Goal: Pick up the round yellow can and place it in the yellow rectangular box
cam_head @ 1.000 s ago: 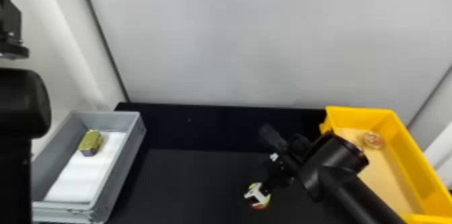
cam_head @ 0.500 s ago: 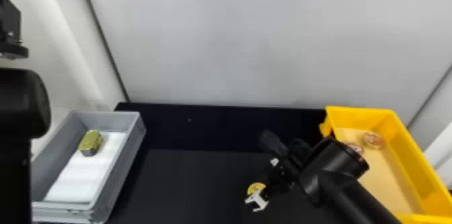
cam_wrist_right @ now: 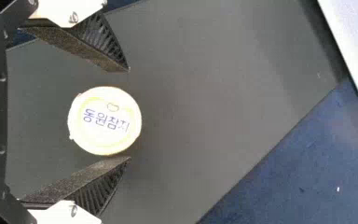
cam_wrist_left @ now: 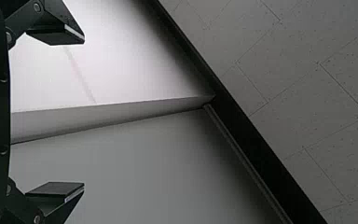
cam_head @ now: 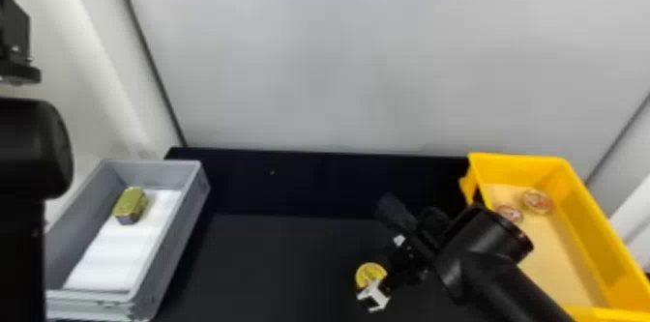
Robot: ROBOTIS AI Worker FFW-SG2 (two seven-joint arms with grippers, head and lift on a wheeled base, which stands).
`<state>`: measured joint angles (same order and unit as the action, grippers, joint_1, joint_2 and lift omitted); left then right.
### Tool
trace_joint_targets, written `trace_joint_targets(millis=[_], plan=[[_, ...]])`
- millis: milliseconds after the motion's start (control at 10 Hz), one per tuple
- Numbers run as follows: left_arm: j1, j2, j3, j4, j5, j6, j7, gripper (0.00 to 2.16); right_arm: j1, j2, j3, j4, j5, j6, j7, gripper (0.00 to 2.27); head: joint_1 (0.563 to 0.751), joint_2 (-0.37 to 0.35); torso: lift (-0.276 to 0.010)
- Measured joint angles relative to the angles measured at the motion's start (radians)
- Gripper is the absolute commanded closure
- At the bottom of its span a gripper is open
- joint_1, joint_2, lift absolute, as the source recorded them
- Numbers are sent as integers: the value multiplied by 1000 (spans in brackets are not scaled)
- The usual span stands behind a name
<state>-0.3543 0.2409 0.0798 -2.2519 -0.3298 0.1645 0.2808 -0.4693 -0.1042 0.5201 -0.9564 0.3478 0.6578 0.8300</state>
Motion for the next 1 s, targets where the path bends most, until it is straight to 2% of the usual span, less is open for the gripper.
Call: trace_joint_targets(millis=[800,900,1000], plan=[[3,0,0,-5,0,0,-2,162,4,-9,-2,16,16,-14,0,139,663,54,-10],[3,0,0,-5,0,0,-3,163,4,-9,-3,18,17,-16,-1,217,663,54,-10],[3,0,0,-5,0,0,-3,163,5,-9,-3,19,17,-17,-3,440,663,54,-10]])
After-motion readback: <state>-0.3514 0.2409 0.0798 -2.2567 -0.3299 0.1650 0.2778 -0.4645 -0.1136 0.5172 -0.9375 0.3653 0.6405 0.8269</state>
